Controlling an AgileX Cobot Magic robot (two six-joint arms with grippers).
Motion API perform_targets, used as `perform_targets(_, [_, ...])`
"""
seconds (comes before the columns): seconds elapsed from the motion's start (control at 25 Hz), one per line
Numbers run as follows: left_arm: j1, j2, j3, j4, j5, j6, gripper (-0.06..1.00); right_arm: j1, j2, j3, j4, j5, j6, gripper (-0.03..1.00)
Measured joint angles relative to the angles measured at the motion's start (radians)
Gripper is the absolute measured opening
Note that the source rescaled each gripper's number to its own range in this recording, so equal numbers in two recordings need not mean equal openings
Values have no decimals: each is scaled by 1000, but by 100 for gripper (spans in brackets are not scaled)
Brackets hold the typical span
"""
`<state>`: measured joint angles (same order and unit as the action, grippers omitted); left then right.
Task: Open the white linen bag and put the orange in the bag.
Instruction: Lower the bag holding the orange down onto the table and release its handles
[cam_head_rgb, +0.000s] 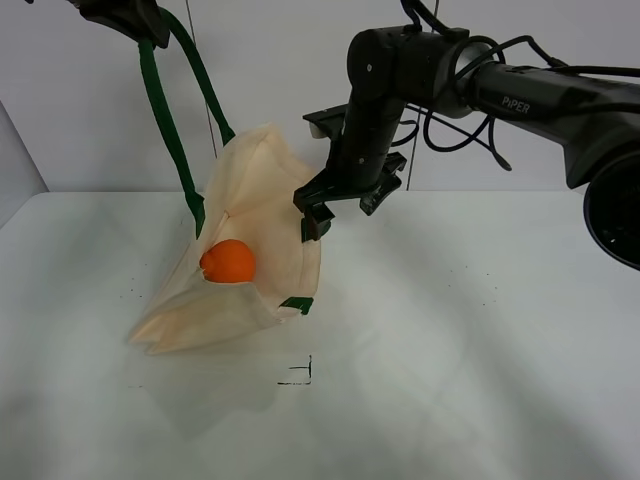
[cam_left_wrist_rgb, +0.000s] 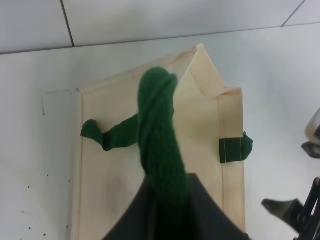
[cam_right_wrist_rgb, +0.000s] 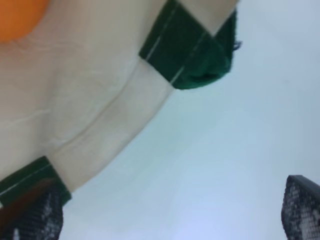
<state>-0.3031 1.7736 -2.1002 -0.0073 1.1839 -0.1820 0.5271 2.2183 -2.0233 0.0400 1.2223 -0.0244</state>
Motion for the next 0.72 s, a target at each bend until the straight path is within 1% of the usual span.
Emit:
perform_targets(0.12, [0,0,0,0,0,0,0,-64,0,0,-1,1,1,100])
perform_targets(0.24, [0,0,0,0,0,0,0,-174,0,0,-8,1,1,100])
perform_targets(0.36, [0,0,0,0,0,9,0,-288,0,0,-40,1,0,100])
perform_targets(0.52, [0,0,0,0,0,16,0,-417,0,0,-51,1,0,100])
perform_targets(0.64, [0,0,0,0,0,17,0,-469,0,0,-54,1,0,100])
perform_targets(0.72, [0,0,0,0,0,17,0,-480,0,0,-53,1,0,100])
